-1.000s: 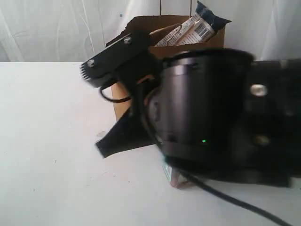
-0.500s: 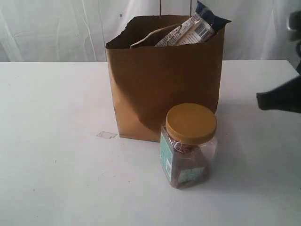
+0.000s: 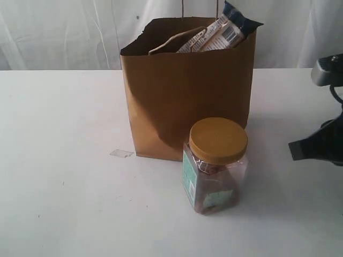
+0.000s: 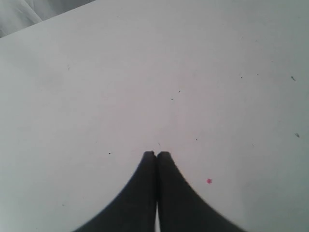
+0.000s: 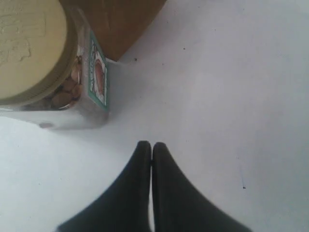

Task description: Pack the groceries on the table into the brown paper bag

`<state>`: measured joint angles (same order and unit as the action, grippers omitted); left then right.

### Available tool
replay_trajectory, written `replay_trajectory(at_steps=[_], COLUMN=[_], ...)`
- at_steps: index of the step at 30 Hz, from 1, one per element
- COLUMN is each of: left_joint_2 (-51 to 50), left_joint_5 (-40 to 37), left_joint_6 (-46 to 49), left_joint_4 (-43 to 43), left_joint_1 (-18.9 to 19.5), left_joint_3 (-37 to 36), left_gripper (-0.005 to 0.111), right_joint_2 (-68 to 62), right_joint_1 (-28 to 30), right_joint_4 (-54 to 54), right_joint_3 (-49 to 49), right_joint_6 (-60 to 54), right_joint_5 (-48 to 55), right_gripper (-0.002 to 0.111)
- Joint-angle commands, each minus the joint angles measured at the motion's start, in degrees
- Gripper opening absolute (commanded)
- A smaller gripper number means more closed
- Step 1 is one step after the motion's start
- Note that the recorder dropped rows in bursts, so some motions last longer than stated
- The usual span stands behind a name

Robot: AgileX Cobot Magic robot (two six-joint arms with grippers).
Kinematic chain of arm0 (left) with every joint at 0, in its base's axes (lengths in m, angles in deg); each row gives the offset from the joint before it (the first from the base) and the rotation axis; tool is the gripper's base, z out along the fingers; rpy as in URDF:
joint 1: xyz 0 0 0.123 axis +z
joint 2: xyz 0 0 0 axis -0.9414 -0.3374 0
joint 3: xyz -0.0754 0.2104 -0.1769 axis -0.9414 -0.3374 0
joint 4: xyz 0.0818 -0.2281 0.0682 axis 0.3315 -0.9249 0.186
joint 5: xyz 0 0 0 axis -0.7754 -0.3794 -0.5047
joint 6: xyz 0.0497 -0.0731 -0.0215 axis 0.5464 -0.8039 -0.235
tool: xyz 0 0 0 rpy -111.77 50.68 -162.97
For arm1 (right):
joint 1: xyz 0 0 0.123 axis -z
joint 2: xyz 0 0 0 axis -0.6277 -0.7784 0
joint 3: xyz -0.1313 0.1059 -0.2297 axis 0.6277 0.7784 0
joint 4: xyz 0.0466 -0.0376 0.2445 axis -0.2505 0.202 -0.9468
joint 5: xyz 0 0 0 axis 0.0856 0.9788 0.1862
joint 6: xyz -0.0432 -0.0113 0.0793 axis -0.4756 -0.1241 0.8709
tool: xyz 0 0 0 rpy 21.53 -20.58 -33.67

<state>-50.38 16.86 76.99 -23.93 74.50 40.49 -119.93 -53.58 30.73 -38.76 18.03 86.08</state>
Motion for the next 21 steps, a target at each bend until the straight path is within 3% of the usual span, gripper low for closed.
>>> replay_trajectory(at_steps=[1, 4, 9, 13, 18, 20, 21], left_joint_2=[0.34, 0.34, 0.34, 0.34, 0.34, 0.24, 0.24], left_joint_5=[-0.28, 4.57, 19.92, 28.54, 36.71, 54.44, 59.57], left_joint_6=[0.75, -1.85, -23.93, -28.00, -27.57, -28.63, -31.59], left_joint_4=[0.13, -2.97, -28.82, -30.60, -30.60, -32.67, -36.76], left_joint_1=[-0.35, -0.35, -0.35, -0.35, -0.35, -0.35, -0.35], left_joint_3=[-0.07, -0.07, -0.07, -0.07, -0.07, -0.07, -0.02], left_gripper=[0.000, 0.000, 0.000, 0.000, 0.000, 0.000, 0.000], right_joint_2=[0.02, 0.02, 0.02, 0.02, 0.02, 0.02, 0.02], right_joint_1=[0.44, 0.44, 0.44, 0.44, 0.44, 0.44, 0.44], right_joint_4=[0.16, -1.21, -1.62, -4.45, -8.25, -10.66, -11.77], right_joint_3=[0.21, 0.21, 0.72, 4.88, 5.42, 5.42, 5.42], right_joint_6=[-0.57, -0.57, -0.57, -0.57, -0.68, -0.68, -0.68], right_joint_5=[-0.93, -0.79, -6.11, -14.83, -14.71, -11.65, -10.61], right_gripper=[0.000, 0.000, 0.000, 0.000, 0.000, 0.000, 0.000])
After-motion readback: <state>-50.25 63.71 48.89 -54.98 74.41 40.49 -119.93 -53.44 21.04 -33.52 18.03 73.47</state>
